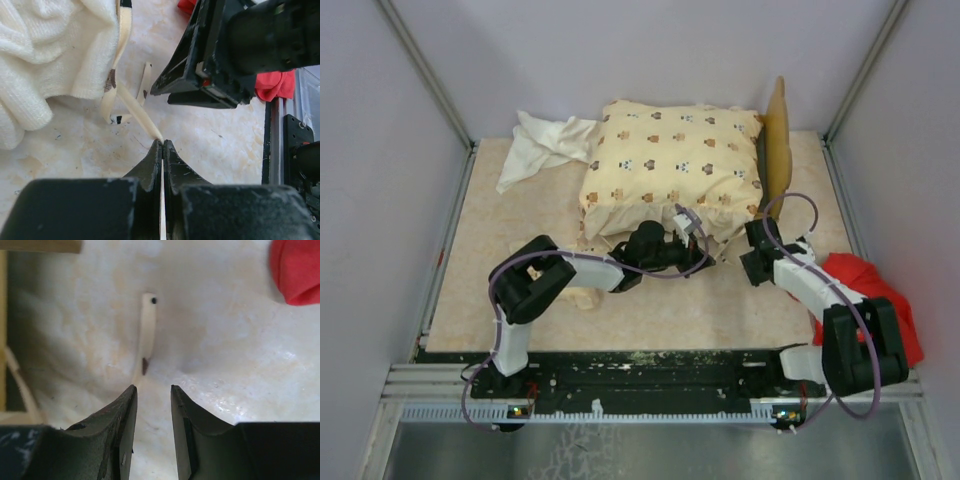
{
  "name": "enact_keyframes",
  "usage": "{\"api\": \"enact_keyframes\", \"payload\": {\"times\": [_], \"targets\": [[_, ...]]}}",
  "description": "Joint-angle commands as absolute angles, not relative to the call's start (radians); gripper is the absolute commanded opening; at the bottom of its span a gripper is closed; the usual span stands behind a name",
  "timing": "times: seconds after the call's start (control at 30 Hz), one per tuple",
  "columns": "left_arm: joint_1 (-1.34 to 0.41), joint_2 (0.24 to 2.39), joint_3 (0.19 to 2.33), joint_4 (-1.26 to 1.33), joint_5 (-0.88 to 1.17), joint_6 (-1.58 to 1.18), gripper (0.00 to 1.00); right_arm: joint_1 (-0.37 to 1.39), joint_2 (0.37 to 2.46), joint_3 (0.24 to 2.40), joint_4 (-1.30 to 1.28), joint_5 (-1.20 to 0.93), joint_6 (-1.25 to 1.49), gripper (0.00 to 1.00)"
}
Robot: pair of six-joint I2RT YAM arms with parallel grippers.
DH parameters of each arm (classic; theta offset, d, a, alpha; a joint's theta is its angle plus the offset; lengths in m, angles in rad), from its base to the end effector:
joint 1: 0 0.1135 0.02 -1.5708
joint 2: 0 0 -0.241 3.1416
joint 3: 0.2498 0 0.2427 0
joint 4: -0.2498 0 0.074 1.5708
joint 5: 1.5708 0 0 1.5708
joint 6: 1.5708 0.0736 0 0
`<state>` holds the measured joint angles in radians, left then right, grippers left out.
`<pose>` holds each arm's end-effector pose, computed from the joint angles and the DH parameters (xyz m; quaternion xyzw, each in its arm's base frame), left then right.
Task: Set up the pet bed
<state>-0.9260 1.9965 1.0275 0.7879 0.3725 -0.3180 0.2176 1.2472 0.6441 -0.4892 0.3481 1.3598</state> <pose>0.2444 -0.3696 0.1474 0.3391 0.6848 -0.4822 0.4285 0.2368 0.0267 0.1309 0.5518 0.7828 0.0470 0.2838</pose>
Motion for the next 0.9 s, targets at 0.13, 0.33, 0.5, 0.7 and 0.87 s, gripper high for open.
{"api": "enact_keyframes", "payload": {"times": [0.13, 0.33, 0.5, 0.7, 0.87], "targets": [[-0.919, 1.962, 1.012, 0.847, 0.362, -0.342, 0.0, 0.211, 1.396, 0.715, -0.534, 0.382, 1.56, 0.35], [-0.917, 1.96, 1.008, 0.848, 0.36, -0.343, 0.0, 0.211, 1.405, 0.689, -0.473, 0.396, 1.568, 0.35], [-0.917, 1.962, 1.008, 0.852, 0.359, -0.355, 0.0, 0.211, 1.384, 0.694, -0.493, 0.407, 1.64, 0.35], [-0.917, 1.961, 1.007, 0.864, 0.361, -0.377, 0.0, 0.21, 1.488, 0.739, -0.56, 0.385, 1.713, 0.35], [-0.917, 1.958, 1.003, 0.863, 0.356, -0.38, 0.0, 0.211, 1.536, 0.756, -0.6, 0.421, 1.723, 0.15]]}}
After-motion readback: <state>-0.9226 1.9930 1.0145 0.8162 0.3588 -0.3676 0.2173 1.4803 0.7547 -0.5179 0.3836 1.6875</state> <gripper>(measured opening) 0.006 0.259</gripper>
